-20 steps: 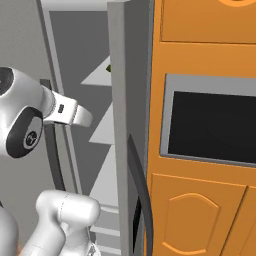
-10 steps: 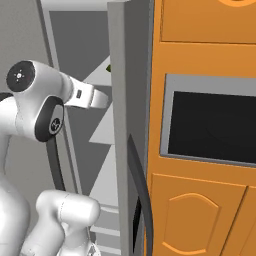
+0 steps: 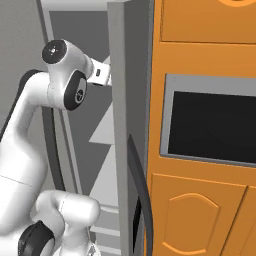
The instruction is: Take the tangerine, lemon wedge, and broccoli from the freezer and place them in the bowl on the counter.
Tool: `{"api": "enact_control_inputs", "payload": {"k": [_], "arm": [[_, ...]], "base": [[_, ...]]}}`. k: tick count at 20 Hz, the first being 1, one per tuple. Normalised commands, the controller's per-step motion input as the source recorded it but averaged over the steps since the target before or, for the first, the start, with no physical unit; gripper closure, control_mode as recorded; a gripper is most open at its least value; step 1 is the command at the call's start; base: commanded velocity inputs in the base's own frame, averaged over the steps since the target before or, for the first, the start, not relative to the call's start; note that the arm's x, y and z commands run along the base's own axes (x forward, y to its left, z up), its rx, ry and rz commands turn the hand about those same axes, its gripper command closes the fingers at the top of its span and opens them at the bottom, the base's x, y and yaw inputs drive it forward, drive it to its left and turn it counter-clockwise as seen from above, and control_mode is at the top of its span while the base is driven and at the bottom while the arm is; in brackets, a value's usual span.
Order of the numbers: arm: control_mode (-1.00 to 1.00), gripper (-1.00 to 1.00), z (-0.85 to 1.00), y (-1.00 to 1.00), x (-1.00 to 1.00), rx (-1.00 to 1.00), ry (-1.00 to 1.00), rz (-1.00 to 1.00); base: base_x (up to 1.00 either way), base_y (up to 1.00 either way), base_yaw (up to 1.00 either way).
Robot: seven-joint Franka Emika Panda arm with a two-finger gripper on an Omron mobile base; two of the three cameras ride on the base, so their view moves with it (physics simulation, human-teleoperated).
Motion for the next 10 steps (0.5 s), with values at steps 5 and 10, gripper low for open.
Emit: {"api": "enact_control_inputs", "payload": {"k": [5,10], "arm": [[-1.00,-1.00,0.00,-0.33,0.71,0.00,0.02,0.00],[-1.00,-1.00,-0.02,-0.39,0.60,0.00,0.03,0.00]], "base": [[0.00,0.00,0.00],[0.00,0.00,0.00]]}}
